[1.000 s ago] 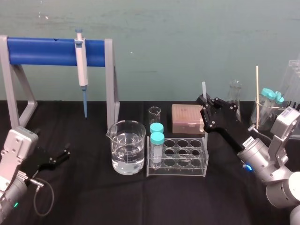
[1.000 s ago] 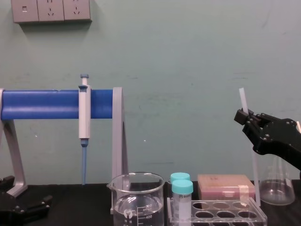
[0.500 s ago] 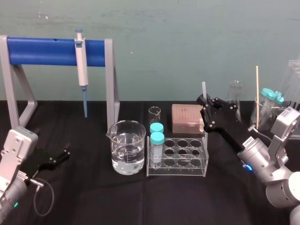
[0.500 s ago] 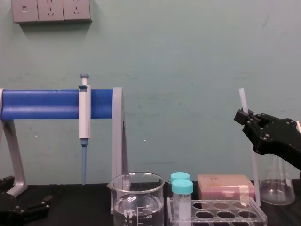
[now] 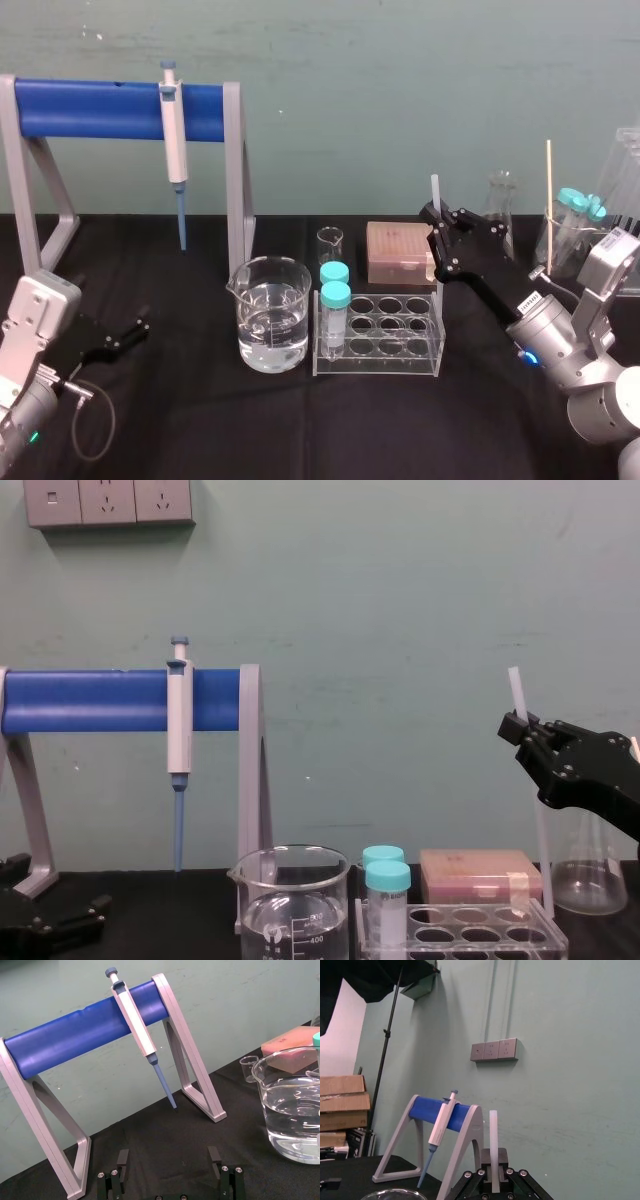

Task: Pick up the stirring rod with one hand, then place it down.

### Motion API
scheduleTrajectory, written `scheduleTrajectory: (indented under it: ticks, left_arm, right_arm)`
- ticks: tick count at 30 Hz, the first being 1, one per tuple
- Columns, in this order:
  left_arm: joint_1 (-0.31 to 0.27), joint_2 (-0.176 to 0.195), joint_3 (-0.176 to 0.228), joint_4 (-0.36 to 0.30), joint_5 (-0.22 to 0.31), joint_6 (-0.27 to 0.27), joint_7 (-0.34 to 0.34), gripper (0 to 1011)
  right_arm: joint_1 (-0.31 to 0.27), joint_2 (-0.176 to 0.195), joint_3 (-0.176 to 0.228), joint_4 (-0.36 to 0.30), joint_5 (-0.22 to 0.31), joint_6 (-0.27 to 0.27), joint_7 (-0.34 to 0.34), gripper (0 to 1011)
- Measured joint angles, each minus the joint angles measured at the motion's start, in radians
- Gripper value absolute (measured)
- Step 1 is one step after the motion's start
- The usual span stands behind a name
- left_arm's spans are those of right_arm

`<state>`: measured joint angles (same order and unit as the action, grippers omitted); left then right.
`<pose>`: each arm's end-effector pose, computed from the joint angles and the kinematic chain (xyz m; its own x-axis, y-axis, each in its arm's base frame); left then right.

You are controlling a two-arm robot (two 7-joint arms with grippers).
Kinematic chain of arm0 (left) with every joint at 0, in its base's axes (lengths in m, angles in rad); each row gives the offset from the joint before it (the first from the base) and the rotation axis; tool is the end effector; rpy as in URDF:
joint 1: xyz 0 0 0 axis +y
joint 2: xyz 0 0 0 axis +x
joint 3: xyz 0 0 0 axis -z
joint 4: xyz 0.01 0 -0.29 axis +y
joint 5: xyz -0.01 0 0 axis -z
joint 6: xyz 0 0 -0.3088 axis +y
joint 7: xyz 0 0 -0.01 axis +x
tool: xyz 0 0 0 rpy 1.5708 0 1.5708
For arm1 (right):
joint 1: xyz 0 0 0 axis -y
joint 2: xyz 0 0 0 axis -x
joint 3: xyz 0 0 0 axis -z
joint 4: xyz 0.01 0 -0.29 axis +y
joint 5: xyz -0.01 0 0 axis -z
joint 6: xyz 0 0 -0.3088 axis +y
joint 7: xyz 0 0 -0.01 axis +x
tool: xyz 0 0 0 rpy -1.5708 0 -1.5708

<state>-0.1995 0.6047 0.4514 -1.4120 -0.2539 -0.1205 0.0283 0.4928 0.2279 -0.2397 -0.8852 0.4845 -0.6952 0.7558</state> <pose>0.3581 0.0827 -0.3023 0.2923 0.8803 0.3737 -0.9553 0.2873 0.0703 0.4501 -0.0560 -0.3188 0.6123 -0.7681 0.1874 0.6504 0.6242 0.4328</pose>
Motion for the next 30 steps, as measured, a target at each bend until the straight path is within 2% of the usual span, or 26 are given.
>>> scheduleTrajectory:
  ticks: [30]
  left_arm:
    - [0.000, 0.000, 0.000, 0.000, 0.000, 0.000, 0.000, 1000]
  right_arm:
    - [0.000, 0.000, 0.000, 0.000, 0.000, 0.000, 0.000, 72]
